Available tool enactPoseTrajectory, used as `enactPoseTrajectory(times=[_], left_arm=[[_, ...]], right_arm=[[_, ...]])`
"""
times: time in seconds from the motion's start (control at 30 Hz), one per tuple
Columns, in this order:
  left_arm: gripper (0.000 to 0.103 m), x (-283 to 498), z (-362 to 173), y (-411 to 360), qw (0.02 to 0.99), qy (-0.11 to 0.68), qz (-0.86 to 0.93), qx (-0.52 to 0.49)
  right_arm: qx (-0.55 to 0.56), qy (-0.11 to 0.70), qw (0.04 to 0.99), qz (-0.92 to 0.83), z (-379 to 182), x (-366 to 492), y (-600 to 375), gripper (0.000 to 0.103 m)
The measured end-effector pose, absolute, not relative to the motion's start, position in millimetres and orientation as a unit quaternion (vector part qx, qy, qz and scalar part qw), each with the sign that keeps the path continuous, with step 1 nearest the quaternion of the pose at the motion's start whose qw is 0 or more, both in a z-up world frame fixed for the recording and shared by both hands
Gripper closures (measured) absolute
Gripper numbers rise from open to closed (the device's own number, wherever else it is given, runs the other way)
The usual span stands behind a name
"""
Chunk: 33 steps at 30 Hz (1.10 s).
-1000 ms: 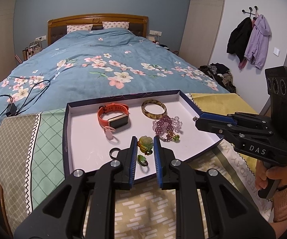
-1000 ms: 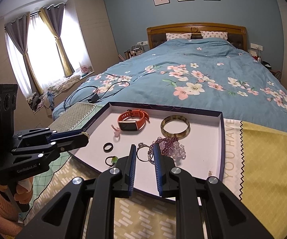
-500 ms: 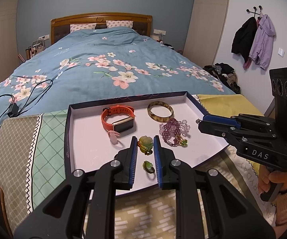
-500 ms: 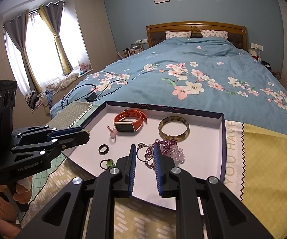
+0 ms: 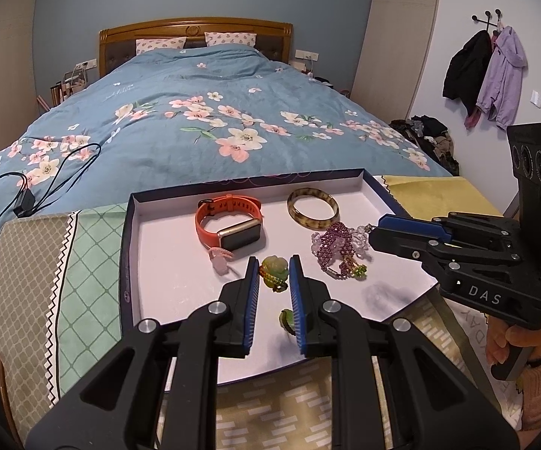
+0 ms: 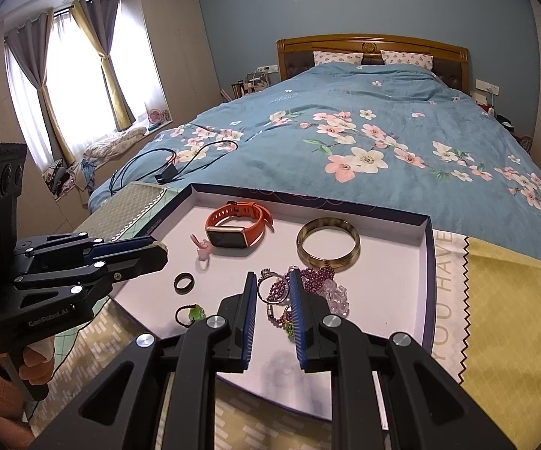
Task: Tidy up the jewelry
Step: 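Lower the silver ring into the box and open the right tool while the left tool releases its ring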
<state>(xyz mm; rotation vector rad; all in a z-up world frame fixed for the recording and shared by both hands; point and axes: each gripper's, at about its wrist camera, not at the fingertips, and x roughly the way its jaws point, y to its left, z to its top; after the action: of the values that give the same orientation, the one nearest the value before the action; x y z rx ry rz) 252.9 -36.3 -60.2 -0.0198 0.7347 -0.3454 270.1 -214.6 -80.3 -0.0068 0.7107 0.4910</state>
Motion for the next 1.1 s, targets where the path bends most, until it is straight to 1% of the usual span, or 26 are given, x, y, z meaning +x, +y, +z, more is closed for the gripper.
enactPoseTrajectory(times=[1.1], left_arm=[[0.086, 283, -83, -41, 0.908, 0.39, -0.154, -0.008]], right_arm=[[-0.026, 0.379, 0.9, 0.214, -103, 297, -205, 0.087]])
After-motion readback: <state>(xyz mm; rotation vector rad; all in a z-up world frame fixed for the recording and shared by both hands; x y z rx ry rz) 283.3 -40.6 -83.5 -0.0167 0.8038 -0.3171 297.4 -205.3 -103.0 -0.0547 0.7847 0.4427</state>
